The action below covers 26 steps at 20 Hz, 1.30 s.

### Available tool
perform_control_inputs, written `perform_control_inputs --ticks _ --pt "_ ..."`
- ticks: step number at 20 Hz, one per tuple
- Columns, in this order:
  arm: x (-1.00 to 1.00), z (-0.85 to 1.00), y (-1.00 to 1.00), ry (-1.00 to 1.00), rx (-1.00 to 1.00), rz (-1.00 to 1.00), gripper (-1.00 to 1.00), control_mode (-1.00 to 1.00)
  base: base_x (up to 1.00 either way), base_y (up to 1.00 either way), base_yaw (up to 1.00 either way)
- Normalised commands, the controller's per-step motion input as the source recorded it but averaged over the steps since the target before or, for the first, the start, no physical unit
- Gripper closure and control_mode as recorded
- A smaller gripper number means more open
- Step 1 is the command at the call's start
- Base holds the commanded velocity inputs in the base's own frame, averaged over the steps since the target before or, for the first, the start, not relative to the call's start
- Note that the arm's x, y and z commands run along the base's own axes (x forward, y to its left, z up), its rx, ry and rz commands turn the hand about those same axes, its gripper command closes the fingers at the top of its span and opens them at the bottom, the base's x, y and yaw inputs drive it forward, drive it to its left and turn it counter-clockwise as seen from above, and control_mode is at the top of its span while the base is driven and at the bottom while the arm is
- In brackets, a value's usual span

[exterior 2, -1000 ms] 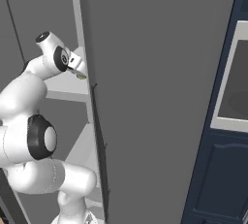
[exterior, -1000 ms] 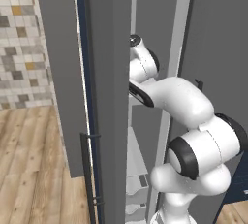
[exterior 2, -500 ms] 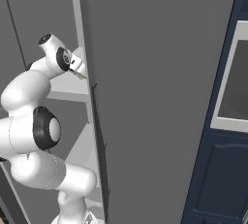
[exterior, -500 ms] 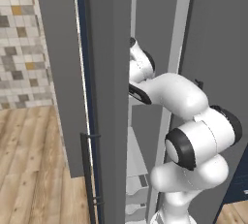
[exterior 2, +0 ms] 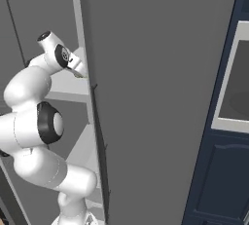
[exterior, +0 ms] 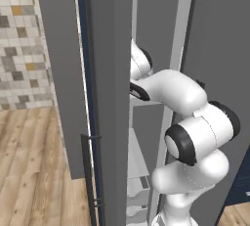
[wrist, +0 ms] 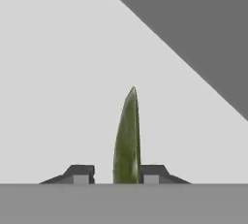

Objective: Take the bell pepper and lemon wedge out of the freezer and place them in the tupperware container on the counter. Then put the tupperware containing the vegetables back in the freezer.

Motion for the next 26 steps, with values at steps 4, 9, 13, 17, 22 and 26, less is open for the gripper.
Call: perform_control_inputs --ticks 4,9,13,17,22,26 --pt "-0.27 -0.14 -0.02 0.0 0.06 0.0 1.0 -1.0 0.0 0.0 0.0" --pt "-0.33 0.1 -0.06 -0.02 0.11 0.0 1.0 -1.0 0.0 0.0 0.0" --pt "-0.64 0.49 -0.1 -0.13 0.11 0.0 1.0 -1.0 0.0 0.0 0.0" --pt "-0.94 0.68 -0.11 -0.11 0.08 0.04 1.0 -1.0 0.0 0.0 0.0" --pt "-1.0 0.76 -0.21 0.0 0.04 0.09 1.0 -1.0 0.0 0.0 0.0" --pt "-1.0 0.51 -0.27 0.08 0.0 0.14 1.0 -1.0 0.0 0.0 0.0"
